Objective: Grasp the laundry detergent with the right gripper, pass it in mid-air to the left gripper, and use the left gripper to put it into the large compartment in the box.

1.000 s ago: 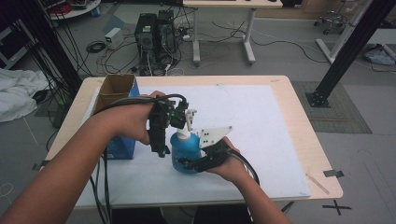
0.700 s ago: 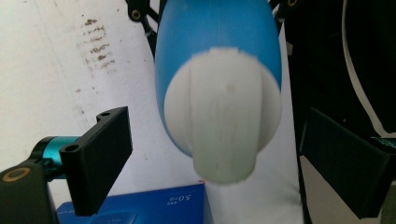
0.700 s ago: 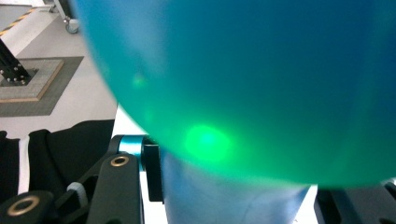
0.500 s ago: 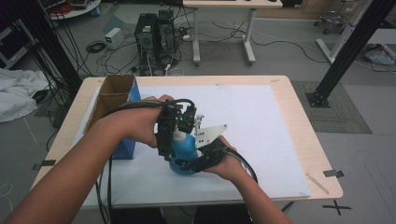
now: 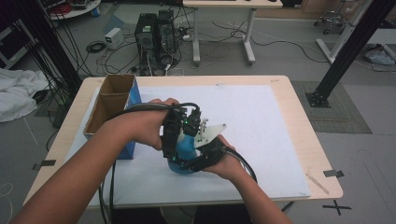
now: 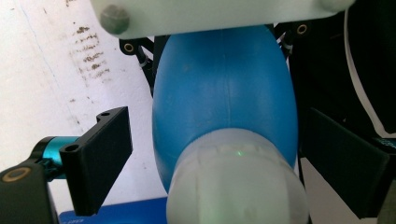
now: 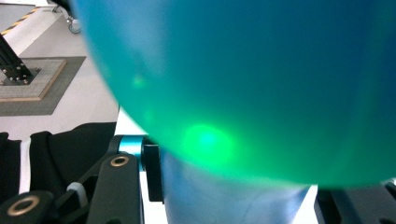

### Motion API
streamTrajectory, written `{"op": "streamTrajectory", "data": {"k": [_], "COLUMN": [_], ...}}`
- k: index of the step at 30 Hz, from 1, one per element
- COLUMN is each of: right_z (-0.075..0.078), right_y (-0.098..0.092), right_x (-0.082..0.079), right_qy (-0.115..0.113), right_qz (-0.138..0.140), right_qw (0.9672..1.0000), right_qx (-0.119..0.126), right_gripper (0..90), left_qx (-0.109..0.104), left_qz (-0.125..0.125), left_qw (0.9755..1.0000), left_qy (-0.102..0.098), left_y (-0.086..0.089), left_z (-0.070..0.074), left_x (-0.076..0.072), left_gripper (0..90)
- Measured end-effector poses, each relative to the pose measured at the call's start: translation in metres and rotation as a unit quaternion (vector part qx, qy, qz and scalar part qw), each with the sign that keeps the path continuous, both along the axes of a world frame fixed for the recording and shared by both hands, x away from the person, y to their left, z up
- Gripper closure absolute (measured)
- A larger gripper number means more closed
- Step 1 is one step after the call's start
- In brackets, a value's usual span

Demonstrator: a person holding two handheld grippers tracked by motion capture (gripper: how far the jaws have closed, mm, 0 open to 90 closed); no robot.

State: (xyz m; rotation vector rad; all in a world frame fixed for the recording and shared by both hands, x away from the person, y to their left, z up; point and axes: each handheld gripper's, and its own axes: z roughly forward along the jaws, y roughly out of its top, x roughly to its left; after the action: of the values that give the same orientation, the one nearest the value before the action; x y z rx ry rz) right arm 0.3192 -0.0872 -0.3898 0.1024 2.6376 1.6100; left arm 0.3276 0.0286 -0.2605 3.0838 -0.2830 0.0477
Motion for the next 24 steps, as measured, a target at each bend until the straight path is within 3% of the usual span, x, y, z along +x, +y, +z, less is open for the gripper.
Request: {"op": "streamTrajectory", "data": {"k": [24], "right_z": [0.0010], "right_y": [0.0010], "right_x": [0.0003], "right_qy": [0.006], "right_qz": [0.001], "right_qw": [1.0000], "right_qx": [0.001], "right_gripper": [46.7], "left_qx": [0.017], "left_qz": [0.001], "left_qw": [0.9998], "left_qy": [-0.013], "left_y": [-0.0030], "left_z": [-0.0070], "left_x": [0.0001], "left_gripper": [12.6]}}
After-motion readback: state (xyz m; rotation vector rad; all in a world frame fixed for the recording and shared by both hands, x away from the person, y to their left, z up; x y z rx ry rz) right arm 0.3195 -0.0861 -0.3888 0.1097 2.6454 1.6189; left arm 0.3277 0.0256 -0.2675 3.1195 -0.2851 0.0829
